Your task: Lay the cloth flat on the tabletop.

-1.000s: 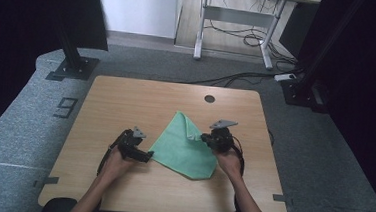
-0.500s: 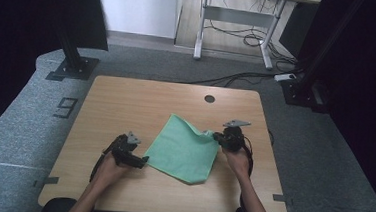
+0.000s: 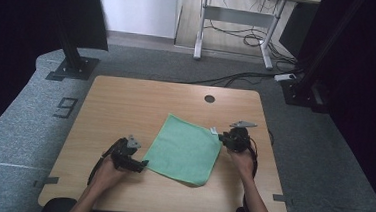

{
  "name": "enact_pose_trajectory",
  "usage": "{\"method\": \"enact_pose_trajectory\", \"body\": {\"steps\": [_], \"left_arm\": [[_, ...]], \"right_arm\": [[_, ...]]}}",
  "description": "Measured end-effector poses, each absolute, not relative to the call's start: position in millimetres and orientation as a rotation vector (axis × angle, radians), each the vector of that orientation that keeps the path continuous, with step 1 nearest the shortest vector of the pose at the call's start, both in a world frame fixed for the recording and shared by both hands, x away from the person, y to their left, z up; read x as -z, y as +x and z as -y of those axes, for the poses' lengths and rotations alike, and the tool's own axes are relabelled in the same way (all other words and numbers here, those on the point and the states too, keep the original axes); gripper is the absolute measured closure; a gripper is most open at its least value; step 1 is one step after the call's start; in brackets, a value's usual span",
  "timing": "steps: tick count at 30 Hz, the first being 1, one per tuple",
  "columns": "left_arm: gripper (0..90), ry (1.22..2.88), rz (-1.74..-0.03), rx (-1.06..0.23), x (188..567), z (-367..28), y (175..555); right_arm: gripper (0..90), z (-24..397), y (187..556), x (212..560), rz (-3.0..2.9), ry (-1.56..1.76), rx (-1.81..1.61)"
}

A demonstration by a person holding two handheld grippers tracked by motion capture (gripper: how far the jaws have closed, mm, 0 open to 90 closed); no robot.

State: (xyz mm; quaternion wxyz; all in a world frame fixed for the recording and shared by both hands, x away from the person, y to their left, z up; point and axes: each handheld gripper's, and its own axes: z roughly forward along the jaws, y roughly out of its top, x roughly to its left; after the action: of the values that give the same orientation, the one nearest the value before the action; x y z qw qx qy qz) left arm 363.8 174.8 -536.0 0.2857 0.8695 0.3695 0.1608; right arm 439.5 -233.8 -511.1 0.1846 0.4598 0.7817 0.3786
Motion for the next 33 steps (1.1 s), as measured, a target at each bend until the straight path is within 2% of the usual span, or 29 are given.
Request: {"method": "enact_pose_trajectory", "body": {"steps": [1,5,10,11,12,14,19,27,33], "left_arm": [[11.7,2.325,-0.988,-0.430,536.0,-174.8,363.8],[11.9,2.295,-0.984,-0.419,530.0,-172.9,371.5],[11.9,2.275,-0.978,-0.409,524.1,-169.8,389.3],[12.0,2.275,-0.978,-0.409,524.1,-169.8,389.3],[12.1,2.263,-0.979,-0.401,523.5,-168.8,393.0],[12.1,2.256,-0.980,-0.405,523.8,-164.1,403.4],[11.9,2.261,-0.989,-0.410,532.2,-156.0,417.6],[11.3,2.234,-1.032,-0.398,544.1,-156.7,422.7],[11.5,2.259,-1.026,-0.464,541.7,-156.8,415.2]], "right_arm": [[65.4,233.8,439.5,511.1,-2.203,1.296,-1.067],[51.9,237.7,432.1,508.2,-2.210,1.297,-1.077],[40.2,233.1,418.2,508.7,-2.276,1.263,-1.033],[40.2,233.1,418.2,508.7,-2.276,1.263,-1.033],[32.4,230.4,410.4,510.7,-2.289,1.283,-1.029],[28.7,228.3,403.5,513.0,-2.293,1.297,-1.019],[12.9,221.0,387.8,521.2,-2.304,1.327,-1.010],[12.1,207.7,373.4,535.5,-2.319,1.302,-0.881],[12.2,208.9,376.1,542.2,-2.308,1.290,-0.809]]}}
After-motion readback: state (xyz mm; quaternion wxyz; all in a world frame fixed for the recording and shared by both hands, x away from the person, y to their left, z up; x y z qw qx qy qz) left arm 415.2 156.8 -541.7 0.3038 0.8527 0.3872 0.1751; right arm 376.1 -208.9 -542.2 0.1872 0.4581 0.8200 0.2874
